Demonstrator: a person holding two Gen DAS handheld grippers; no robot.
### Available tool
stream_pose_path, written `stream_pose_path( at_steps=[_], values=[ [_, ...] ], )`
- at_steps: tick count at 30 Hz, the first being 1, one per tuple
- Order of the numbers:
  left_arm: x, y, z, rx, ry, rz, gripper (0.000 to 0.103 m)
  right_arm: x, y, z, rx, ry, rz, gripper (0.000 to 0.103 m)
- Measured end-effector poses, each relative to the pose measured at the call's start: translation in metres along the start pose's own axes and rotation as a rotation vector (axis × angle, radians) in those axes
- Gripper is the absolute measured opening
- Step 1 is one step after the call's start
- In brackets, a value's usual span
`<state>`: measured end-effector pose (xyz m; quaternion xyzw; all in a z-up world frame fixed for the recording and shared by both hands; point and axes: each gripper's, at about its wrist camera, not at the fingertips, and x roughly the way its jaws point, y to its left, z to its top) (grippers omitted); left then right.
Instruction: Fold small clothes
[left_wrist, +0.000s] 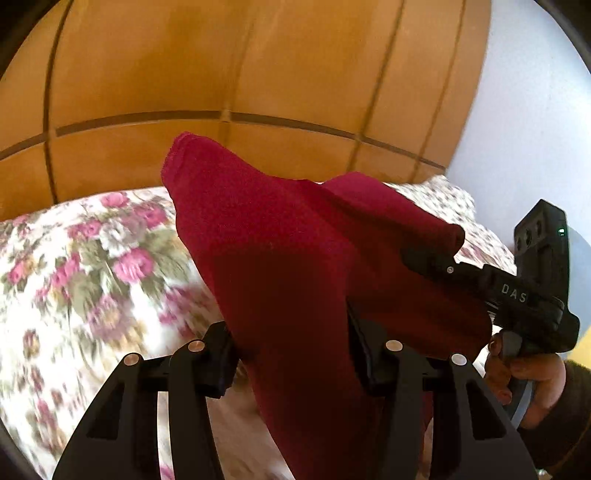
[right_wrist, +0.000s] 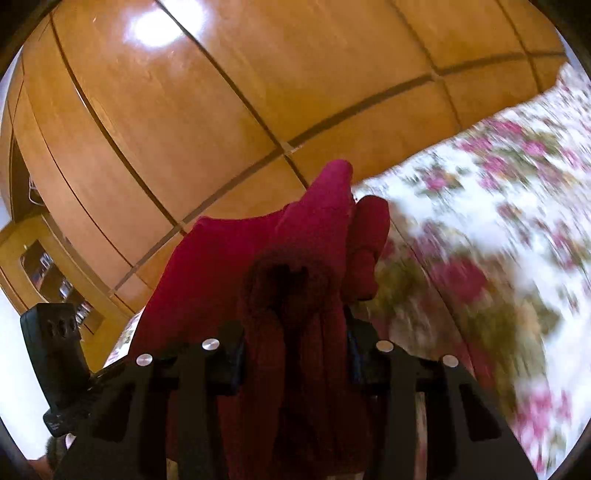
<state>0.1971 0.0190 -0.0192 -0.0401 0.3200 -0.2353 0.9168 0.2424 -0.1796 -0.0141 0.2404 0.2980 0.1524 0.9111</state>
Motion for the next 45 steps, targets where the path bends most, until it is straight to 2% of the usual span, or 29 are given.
stream_pose_path(
  at_steps=[4,8,10,11,13,14,15,18,21,23,25,27,29,33,35,37,40,45],
  values=[
    [0.03,0.023,0.021,-0.02,-0.018,0.031,0.05,0.042,-0.003,0.024,-0.066,-0.012,-0.021,0.04],
    [0.072,0.044,0.023,-0.067,0.027,0.058,0.051,0.076,-0.022,0.029,-0.069,0.02,-0.07,0.04],
    [0.091,0.053,0.013,-0.1,0.064,0.074,0.058,0.097,-0.038,0.021,-0.049,0.082,-0.149,0.042],
    [0.098,0.058,0.003,-0.117,0.067,0.068,0.065,0.102,-0.048,0.016,-0.016,0.105,-0.156,0.047],
    [0.099,0.064,0.0,-0.153,0.07,0.047,0.074,0.103,-0.065,0.016,0.066,0.104,-0.121,0.053],
    [0.096,0.067,0.002,-0.171,0.067,0.058,0.085,0.101,-0.069,0.016,0.077,0.099,-0.113,0.054],
    [0.094,0.068,0.001,-0.179,0.064,0.068,0.087,0.099,-0.068,0.015,0.075,0.098,-0.115,0.055],
    [0.076,0.066,-0.003,-0.21,0.041,0.083,0.087,0.074,-0.059,0.011,0.07,0.054,-0.128,0.065],
    [0.047,0.062,-0.02,-0.268,-0.017,0.08,0.091,0.042,-0.049,-0.002,0.054,0.016,-0.137,0.065],
    [0.032,0.062,-0.032,-0.326,-0.047,0.09,0.091,0.027,-0.044,-0.013,0.038,0.03,-0.17,0.065],
    [0.027,0.06,-0.039,-0.342,-0.041,0.12,0.091,0.022,-0.042,-0.022,0.015,0.052,-0.217,0.063],
    [0.034,0.059,-0.038,-0.336,0.006,0.162,0.091,0.027,-0.044,-0.023,-0.004,0.077,-0.331,0.061],
    [0.044,0.057,-0.037,-0.32,0.058,0.184,0.092,0.027,-0.056,-0.022,0.055,0.08,-0.356,0.06],
    [0.042,0.047,-0.035,-0.266,0.073,0.235,0.093,0.031,-0.047,-0.025,-0.029,0.079,-0.425,0.061],
    [0.034,0.039,-0.036,-0.217,0.073,0.278,0.096,0.024,-0.046,-0.026,-0.021,0.062,-0.413,0.074],
    [0.026,0.03,-0.035,-0.151,0.065,0.336,0.099,0.01,-0.041,-0.03,-0.002,0.045,-0.387,0.082],
    [0.009,0.012,-0.036,-0.08,0.026,0.42,0.099,-0.011,-0.029,-0.036,-0.007,0.027,-0.374,0.089],
    [-0.015,-0.005,-0.04,-0.108,0.043,0.417,0.099,-0.049,0.007,-0.047,-0.082,-0.006,-0.338,0.098]
  ],
)
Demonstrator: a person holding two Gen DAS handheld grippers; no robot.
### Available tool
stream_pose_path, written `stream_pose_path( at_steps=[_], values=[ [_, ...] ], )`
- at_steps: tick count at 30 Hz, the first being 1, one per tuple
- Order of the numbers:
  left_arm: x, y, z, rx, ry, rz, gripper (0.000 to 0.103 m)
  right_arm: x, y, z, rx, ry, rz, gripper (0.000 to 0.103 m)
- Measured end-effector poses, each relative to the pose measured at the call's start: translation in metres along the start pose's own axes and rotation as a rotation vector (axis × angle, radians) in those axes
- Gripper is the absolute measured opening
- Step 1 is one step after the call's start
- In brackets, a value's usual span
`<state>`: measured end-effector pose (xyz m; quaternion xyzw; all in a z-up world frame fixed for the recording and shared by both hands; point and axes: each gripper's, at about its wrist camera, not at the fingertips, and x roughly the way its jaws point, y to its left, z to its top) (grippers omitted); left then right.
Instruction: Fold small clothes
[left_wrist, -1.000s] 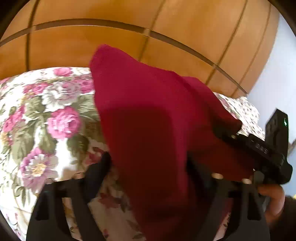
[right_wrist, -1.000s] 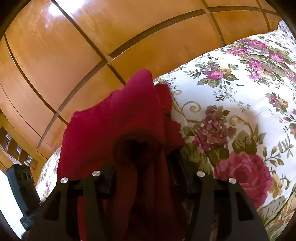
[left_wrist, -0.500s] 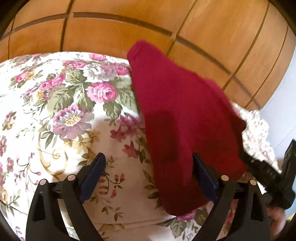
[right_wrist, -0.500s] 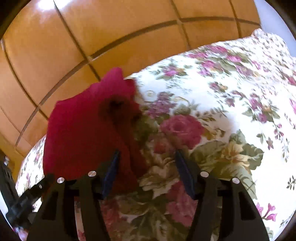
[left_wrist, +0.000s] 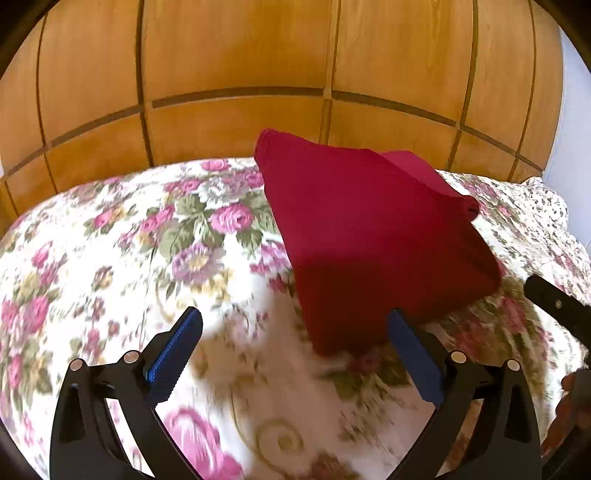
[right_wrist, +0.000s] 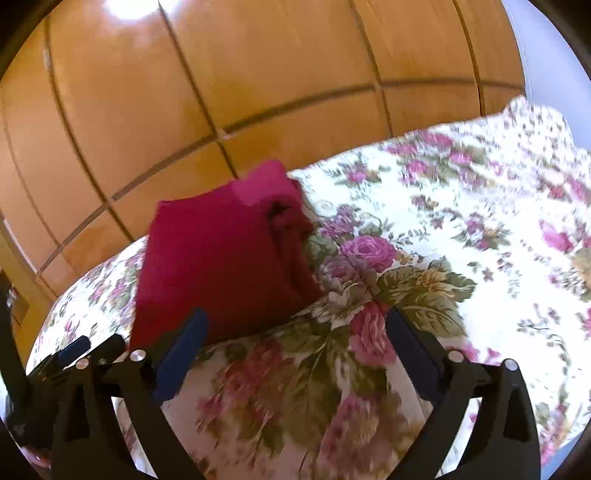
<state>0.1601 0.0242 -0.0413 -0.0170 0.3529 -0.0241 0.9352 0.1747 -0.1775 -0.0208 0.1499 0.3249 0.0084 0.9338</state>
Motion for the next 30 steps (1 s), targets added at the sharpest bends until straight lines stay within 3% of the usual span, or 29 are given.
stream_pose_path(
  at_steps=[4,7,14,17,30],
  values=[
    [-0.028,-0.008,-0.009,0.006,-0.016,0.039,0.099,-0.035,0.017,-0.008,-0.072,-0.04,0.012,0.1],
    [-0.048,-0.013,-0.019,0.024,-0.026,0.114,0.099,-0.057,0.027,-0.016,-0.125,-0.062,0.004,0.101],
    [-0.082,-0.02,-0.04,0.058,-0.032,0.129,0.099,-0.081,0.039,-0.036,-0.182,-0.083,-0.086,0.101],
    [-0.094,-0.015,-0.046,0.025,-0.03,0.115,0.099,-0.084,0.037,-0.042,-0.175,-0.078,-0.103,0.101],
    [-0.104,-0.002,-0.052,-0.033,-0.024,0.108,0.099,-0.086,0.045,-0.049,-0.202,-0.048,-0.151,0.101]
  ],
)
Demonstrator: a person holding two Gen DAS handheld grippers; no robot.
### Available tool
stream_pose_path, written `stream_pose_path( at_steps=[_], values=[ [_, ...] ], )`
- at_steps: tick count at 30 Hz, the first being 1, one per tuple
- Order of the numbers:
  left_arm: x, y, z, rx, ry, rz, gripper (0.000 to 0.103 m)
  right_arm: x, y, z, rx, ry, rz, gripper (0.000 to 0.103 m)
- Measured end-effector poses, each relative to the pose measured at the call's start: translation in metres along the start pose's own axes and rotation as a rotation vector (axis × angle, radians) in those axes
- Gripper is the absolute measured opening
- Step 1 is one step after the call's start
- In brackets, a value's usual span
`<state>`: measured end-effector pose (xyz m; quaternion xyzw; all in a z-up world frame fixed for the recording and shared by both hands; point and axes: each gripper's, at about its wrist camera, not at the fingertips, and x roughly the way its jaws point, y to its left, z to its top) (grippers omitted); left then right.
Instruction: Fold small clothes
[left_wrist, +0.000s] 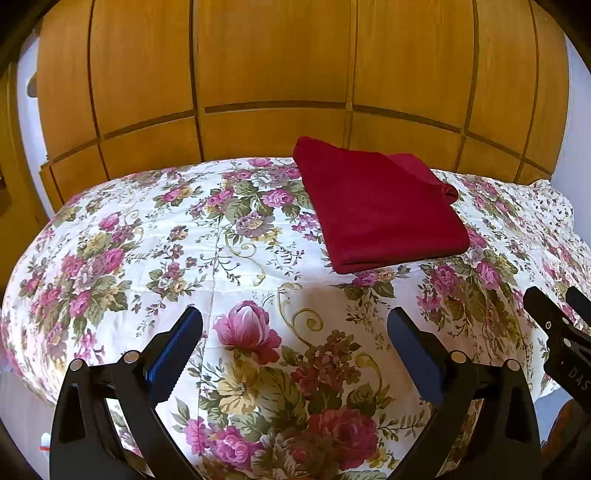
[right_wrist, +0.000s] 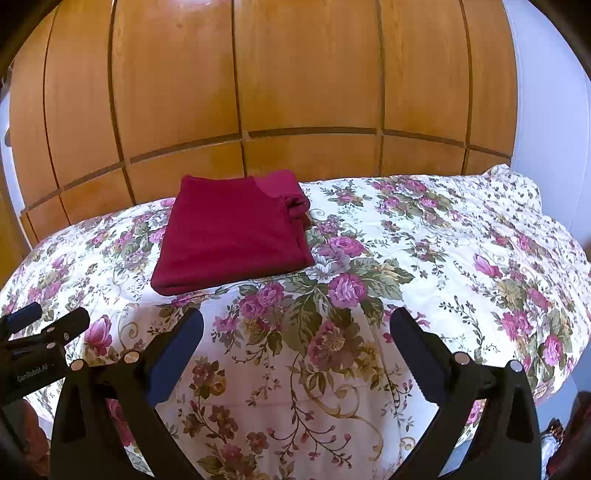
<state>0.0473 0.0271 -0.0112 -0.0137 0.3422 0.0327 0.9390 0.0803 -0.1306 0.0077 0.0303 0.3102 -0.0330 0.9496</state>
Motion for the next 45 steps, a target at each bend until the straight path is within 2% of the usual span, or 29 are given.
stream_pose_path(
  at_steps=[45],
  values=[
    [0.0006,-0.0021,-0.0015,-0.003,0.018,-0.019,0.099,0.001,-0.001,0.0006,0.015,0.02,0.023,0.101]
  ],
)
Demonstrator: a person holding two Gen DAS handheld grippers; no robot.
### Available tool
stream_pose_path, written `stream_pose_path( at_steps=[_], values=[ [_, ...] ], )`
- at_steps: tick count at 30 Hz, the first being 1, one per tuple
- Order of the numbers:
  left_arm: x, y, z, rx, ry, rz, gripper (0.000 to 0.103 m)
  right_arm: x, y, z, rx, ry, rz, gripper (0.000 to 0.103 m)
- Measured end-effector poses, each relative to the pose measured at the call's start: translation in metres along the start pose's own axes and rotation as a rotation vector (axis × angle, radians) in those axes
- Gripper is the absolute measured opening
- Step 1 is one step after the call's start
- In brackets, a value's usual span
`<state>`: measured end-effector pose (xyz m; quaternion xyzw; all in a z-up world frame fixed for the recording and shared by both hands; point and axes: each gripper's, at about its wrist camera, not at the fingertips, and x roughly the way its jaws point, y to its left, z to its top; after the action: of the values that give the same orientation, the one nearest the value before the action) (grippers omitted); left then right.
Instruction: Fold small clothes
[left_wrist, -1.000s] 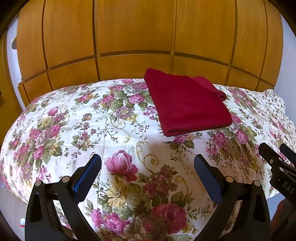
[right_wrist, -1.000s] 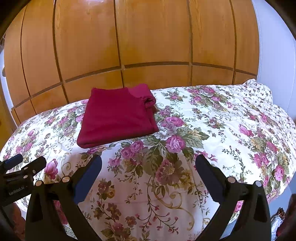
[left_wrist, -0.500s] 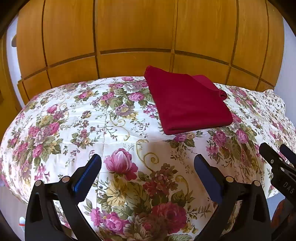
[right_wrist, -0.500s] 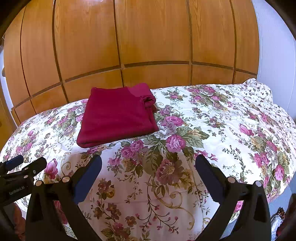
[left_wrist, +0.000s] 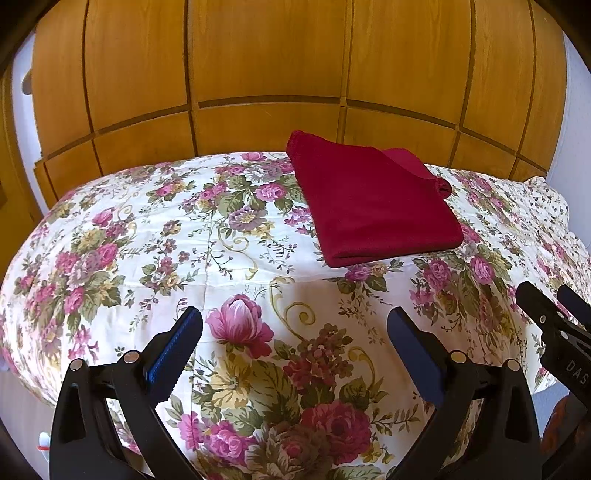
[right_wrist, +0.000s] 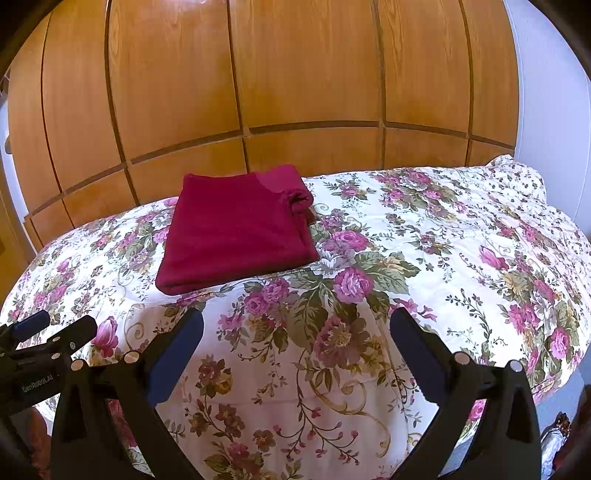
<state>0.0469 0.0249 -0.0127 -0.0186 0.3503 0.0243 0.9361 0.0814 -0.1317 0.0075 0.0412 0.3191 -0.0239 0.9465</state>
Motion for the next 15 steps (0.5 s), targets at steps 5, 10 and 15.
stream_pose_path(
  at_steps=[5,10,15],
  values=[
    [-0.0004,-0.001,-0.0002,0.002,0.0,0.0,0.099,-0.0001,0.0,-0.0001,0.001,-0.001,-0.001,0.101],
    [-0.0005,-0.0017,-0.0001,0.004,0.004,-0.003,0.099,-0.0003,0.0005,0.0004,0.001,-0.001,0.003,0.101],
    [-0.0013,-0.0029,-0.0007,0.007,0.004,-0.005,0.099,-0.0001,0.0002,0.0014,0.001,0.004,0.006,0.101]
  ],
)
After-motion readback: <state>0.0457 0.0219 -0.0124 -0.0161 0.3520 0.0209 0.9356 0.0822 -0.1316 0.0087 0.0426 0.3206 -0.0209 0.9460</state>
